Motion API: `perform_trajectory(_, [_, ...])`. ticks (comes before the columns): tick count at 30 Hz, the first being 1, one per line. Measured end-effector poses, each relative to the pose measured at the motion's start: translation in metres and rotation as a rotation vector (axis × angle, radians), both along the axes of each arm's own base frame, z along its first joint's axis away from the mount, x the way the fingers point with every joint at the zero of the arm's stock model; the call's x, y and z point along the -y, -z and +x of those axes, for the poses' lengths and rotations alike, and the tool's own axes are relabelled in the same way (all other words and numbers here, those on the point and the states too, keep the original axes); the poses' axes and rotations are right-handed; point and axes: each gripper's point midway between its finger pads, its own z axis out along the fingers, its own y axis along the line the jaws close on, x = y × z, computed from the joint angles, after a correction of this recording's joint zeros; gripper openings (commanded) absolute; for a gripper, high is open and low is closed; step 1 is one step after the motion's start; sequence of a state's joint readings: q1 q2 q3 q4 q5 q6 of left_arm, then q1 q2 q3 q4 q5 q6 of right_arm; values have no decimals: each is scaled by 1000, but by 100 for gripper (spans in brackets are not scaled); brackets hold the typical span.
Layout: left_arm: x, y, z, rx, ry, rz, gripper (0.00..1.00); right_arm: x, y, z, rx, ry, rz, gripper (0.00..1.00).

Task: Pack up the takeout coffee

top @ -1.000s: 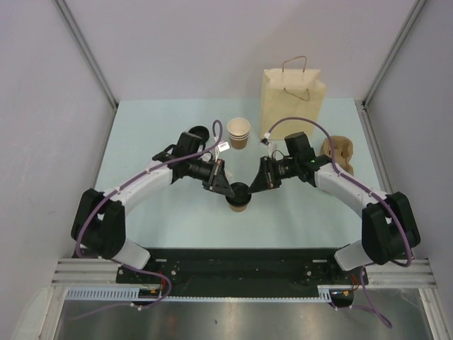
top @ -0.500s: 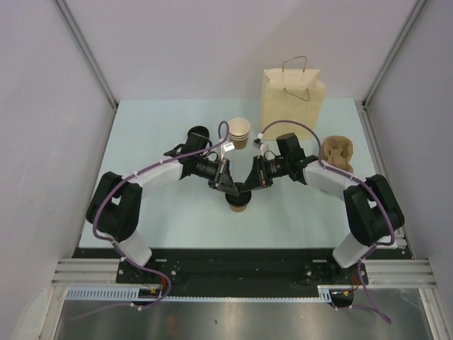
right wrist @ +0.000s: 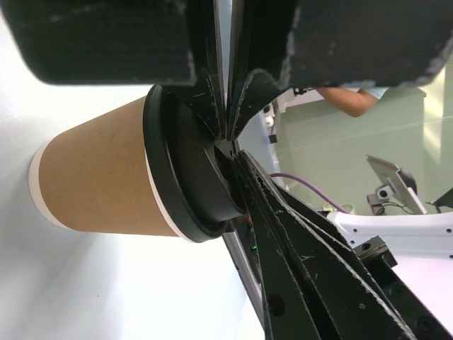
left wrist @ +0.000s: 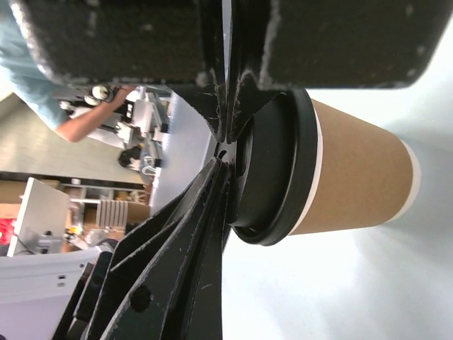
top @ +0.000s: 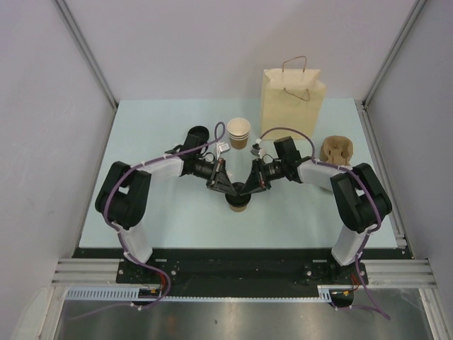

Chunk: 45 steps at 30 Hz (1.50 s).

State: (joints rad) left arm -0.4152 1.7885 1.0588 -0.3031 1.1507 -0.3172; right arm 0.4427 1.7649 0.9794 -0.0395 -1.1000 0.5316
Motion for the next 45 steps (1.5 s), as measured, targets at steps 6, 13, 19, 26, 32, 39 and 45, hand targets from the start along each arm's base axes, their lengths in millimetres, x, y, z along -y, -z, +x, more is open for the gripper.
perform_trajectory(6, [0, 2, -4, -59, 22, -32, 0, -2, 1, 0, -43, -1, 13, 10])
perform_trajectory(13, [1, 7, -5, -108, 33, -45, 0, -3, 5, 1, -97, -6, 23, 10])
perform_trajectory(19, [1, 8, -6, -163, 42, -67, 0, -1, 7, 3, -167, -15, 41, 10])
perform_trajectory(26, [0, 7, -5, -182, 50, -87, 0, -1, 6, 4, -182, -31, 68, 10])
perform_trajectory(32, [0, 4, -5, -167, 51, -88, 1, -5, 1, 4, -145, -24, 65, 13])
perform_trajectory(39, [-4, -9, -6, -81, 29, -67, 1, -10, -22, 6, -56, 11, 78, 15])
perform_trajectory(45, [-5, -31, -9, 14, 25, -93, 1, -13, -57, 10, 38, 19, 147, 16])
